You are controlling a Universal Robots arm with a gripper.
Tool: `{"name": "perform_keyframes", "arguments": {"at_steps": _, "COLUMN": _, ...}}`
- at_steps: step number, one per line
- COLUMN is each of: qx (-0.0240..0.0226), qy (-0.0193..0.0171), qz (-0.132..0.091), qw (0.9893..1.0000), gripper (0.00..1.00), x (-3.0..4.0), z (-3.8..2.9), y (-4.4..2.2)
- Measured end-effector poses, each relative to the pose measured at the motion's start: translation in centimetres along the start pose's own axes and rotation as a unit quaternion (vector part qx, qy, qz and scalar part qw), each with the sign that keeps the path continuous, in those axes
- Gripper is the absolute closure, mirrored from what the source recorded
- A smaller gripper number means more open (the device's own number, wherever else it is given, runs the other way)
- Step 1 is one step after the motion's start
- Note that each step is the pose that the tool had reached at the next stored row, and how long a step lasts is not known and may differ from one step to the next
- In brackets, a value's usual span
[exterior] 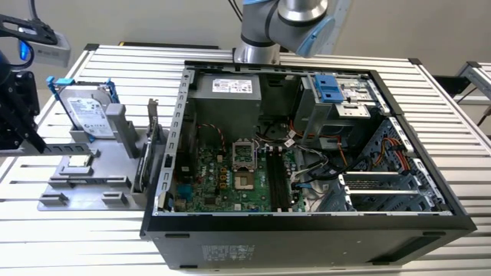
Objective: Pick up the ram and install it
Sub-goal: 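Pick up the ram and move it above insertion slot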
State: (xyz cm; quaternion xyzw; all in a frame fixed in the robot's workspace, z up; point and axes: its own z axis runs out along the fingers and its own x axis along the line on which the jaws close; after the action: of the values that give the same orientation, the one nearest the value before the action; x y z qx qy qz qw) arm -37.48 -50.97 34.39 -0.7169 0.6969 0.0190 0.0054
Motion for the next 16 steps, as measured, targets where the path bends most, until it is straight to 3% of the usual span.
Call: {"name": "perform_keyframes", "arguments": {"at_steps": 16, "qx": 0.0000, "qy": 0.0000, "qz": 0.000, "qw": 1.0000, "gripper": 1.00, "x": -0.03, "z": -0.89, "y": 0.02}}
